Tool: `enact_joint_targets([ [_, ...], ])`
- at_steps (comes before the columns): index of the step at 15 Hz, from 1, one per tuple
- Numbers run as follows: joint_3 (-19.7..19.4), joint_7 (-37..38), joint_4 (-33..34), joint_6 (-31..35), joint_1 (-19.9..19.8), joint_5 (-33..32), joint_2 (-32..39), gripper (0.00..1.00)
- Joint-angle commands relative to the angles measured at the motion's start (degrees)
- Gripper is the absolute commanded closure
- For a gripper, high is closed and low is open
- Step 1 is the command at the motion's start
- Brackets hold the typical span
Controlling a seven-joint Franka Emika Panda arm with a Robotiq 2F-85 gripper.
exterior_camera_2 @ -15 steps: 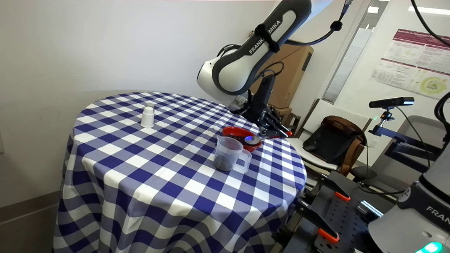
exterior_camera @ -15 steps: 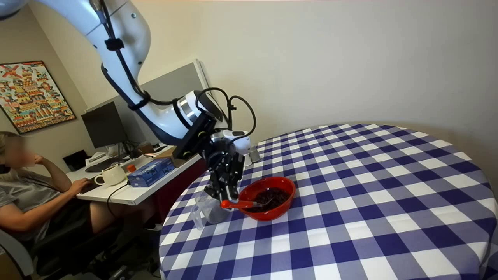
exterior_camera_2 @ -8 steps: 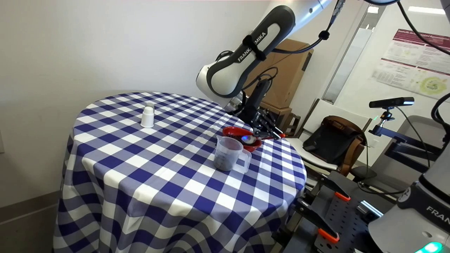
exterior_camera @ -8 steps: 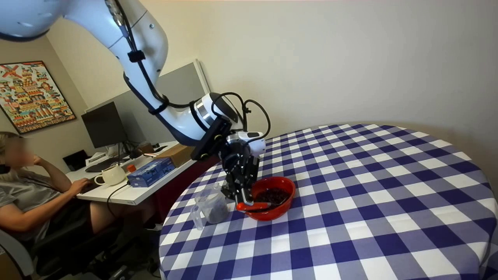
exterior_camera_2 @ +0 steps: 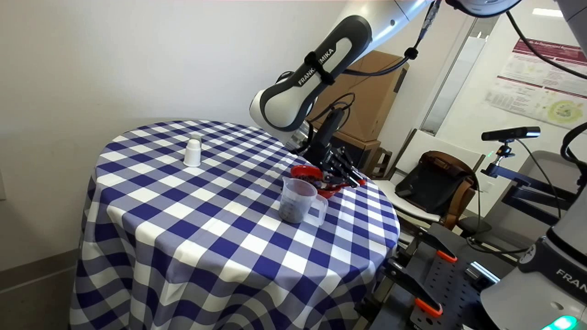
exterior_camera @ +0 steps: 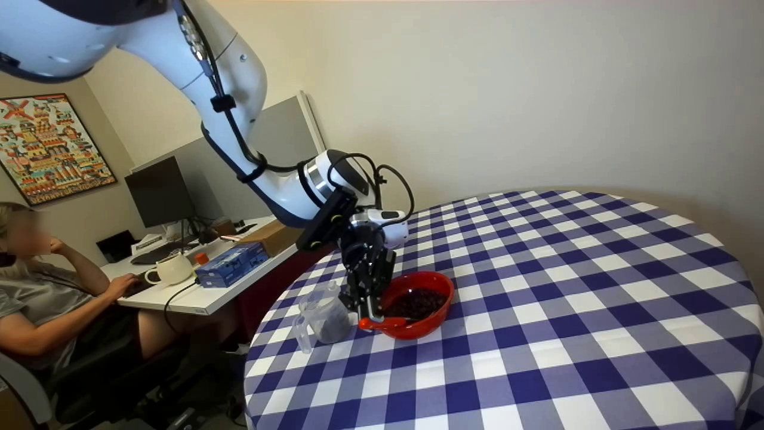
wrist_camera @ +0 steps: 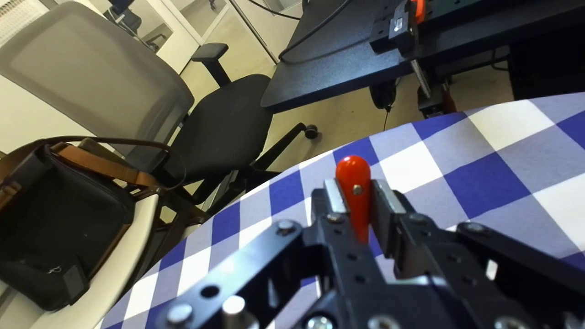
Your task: Pick up the spoon, take one spoon of objects from the red bowl and put it in the measuring cup
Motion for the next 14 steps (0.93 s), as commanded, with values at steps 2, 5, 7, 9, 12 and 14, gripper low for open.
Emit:
enact_joint_targets([
  [2,-0.1,-0.8,2.7,-1.7,-0.2,5.3,1.0,0.95],
  [5,0.0,-0.9,3.7,-0.9,-1.6,10.6,0.5,0.95],
  [7,-0.1,-1.0,4.7,-0.6,-2.6,14.0,0.3,0.95],
  [9,-0.4,-1.2,5.6,0.0,-3.8,17.2,0.1,0.95],
  [12,-0.8,-1.6,6.8,0.6,-6.2,22.3,0.1,0.95],
  [14,-1.2,-1.9,7.3,1.1,-7.7,25.2,0.1,0.95],
])
